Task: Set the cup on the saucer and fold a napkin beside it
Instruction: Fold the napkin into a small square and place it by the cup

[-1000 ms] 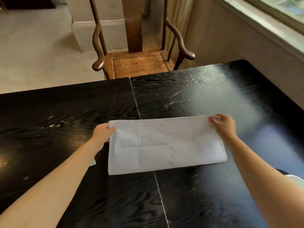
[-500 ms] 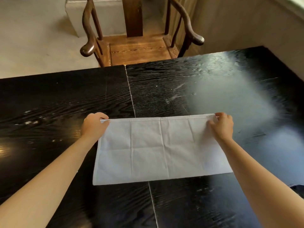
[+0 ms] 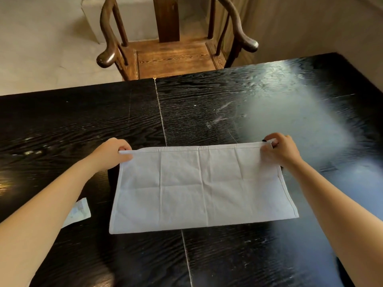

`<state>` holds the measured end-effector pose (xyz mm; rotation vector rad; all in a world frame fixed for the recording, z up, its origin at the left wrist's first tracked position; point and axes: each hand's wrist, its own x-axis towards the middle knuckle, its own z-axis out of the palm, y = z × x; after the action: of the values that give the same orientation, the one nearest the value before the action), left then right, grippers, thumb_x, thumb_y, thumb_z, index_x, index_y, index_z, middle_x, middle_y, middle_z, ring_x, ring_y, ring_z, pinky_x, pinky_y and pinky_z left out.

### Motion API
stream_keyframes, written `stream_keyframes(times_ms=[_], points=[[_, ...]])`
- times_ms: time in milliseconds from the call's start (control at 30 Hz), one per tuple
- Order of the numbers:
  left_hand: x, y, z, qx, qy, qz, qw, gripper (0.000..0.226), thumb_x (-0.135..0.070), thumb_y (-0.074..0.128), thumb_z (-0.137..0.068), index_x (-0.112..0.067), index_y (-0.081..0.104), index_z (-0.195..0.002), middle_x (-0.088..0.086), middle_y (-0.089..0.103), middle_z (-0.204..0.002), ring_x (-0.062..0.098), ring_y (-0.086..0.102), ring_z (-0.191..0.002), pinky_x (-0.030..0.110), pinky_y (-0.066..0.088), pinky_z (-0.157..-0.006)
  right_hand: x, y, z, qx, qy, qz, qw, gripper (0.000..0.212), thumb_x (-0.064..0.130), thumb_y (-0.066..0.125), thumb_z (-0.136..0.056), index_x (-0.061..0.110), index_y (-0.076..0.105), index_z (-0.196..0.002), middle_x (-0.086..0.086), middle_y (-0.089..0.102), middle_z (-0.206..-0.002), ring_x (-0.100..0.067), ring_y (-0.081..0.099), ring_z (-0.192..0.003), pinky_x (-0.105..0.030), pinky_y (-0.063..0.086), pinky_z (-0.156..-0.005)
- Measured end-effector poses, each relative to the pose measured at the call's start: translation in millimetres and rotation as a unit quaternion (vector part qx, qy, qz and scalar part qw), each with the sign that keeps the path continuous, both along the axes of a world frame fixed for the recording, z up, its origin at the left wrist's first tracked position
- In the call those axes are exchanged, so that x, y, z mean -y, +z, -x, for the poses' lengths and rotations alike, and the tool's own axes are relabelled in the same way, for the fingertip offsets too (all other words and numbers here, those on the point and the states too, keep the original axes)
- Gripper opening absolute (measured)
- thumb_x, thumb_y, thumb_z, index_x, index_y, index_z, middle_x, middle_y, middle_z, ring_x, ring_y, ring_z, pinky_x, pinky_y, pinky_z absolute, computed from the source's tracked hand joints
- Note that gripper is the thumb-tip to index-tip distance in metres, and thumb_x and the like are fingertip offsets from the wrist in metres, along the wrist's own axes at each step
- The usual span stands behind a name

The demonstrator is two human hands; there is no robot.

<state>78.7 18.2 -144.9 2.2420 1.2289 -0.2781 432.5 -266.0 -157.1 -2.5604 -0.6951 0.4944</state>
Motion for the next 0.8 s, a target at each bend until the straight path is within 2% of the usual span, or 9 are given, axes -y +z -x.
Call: stream_keyframes(times_ms=[100,200,267,333,367,533,633,700,800], points=[[1.5,1.4,0.0,0.03,0.016,0.012,0.999,0.01,-0.022,0.065,-0.085,-0.025,0.057,-0.088,-0.003,0.057,-0.094,0.011,0.054,-0.083,0.018,0.039,-0.061,-1.8,1.3,-4.6,0.005,0.011,0.017,1.0,0.015,0.011,0.062,-0.079,0.008,0.066,-0.093,-0.018,0.059,-0.098,-0.031,0.049,-0.108,-0.025,0.034,-0.076],[3.9,2.2,1.2,0.08,0.067,0.054,0.993,0.013,-0.018,0.064,-0.085,-0.026,0.056,-0.092,-0.007,0.057,-0.092,0.007,0.053,-0.084,0.018,0.039,-0.063,1.7,6.0,-5.4,0.004,0.028,0.011,1.0,0.012,0.01,0.062,-0.081,0.006,0.065,-0.092,-0.008,0.057,-0.084,-0.027,0.053,-0.085,-0.025,0.034,-0.069],[5.1,3.9,4.3,0.113,0.108,0.1,0.983,0.015,-0.018,0.062,-0.087,-0.025,0.062,-0.1,-0.005,0.062,-0.098,0.01,0.057,-0.09,0.023,0.044,-0.073,6.9,8.4,-7.7,-0.006,0.037,-0.006,0.999,0.013,0.011,0.064,-0.082,0.008,0.067,-0.094,-0.007,0.06,-0.082,-0.024,0.055,-0.077,-0.023,0.037,-0.064],[5.8,7.0,6.9,0.14,0.151,0.138,0.969,0.022,-0.017,0.06,-0.088,-0.019,0.064,-0.11,0.0,0.065,-0.104,0.017,0.06,-0.099,0.034,0.047,-0.088,10.6,9.5,-10.3,-0.021,0.038,-0.025,0.999,0.014,0.014,0.067,-0.082,0.008,0.07,-0.095,-0.008,0.063,-0.08,-0.021,0.055,-0.07,-0.011,0.038,-0.053],[6.3,8.8,7.1,0.149,0.163,0.146,0.964,0.024,-0.017,0.06,-0.089,-0.017,0.064,-0.112,0.001,0.066,-0.105,0.019,0.06,-0.101,0.038,0.047,-0.092,11.7,9.9,-11.7,-0.027,0.03,-0.035,0.999,0.015,0.015,0.068,-0.082,0.008,0.071,-0.095,-0.008,0.063,-0.08,-0.02,0.055,-0.071,-0.008,0.038,-0.052],[9.6,14.7,2.5,0.161,0.191,0.161,0.955,0.008,-0.018,0.058,-0.09,-0.018,0.065,-0.094,0.003,0.068,-0.095,0.018,0.062,-0.09,0.027,0.046,-0.073,13.9,10.2,-14.8,-0.069,-0.009,-0.067,0.995,0.013,0.02,0.07,-0.081,0.012,0.073,-0.092,-0.007,0.066,-0.083,-0.015,0.055,-0.079,-0.007,0.037,-0.053],[10.5,15.2,0.8,0.158,0.198,0.157,0.955,0.007,-0.018,0.058,-0.091,-0.018,0.065,-0.092,0.004,0.068,-0.093,0.018,0.063,-0.087,0.028,0.047,-0.073,14.2,8.3,-16.0,-0.095,-0.047,-0.099,0.99,0.008,0.021,0.071,-0.079,0.015,0.073,-0.085,-0.008,0.066,-0.08,-0.015,0.053,-0.074,-0.004,0.036,-0.045],[11.0,15.8,-0.9,0.157,0.204,0.156,0.953,0.007,-0.019,0.058,-0.091,-0.017,0.065,-0.091,0.005,0.068,-0.092,0.017,0.063,-0.086,0.027,0.048,-0.07,13.9,5.8,-17.0,-0.112,-0.072,-0.125,0.983,0.008,0.019,0.072,-0.078,0.014,0.073,-0.085,-0.005,0.066,-0.076,-0.012,0.056,-0.073,-0.003,0.039,-0.049],[10.5,14.5,-3.7,0.143,0.211,0.156,0.954,0.008,-0.021,0.058,-0.091,-0.016,0.065,-0.09,0.005,0.068,-0.091,0.019,0.063,-0.086,0.032,0.05,-0.078,14.9,3.1,-18.9,-0.137,-0.09,-0.144,0.976,0.011,0.018,0.073,-0.078,0.013,0.074,-0.088,0.004,0.065,-0.072,0.005,0.058,-0.056,-0.004,0.044,-0.052]])
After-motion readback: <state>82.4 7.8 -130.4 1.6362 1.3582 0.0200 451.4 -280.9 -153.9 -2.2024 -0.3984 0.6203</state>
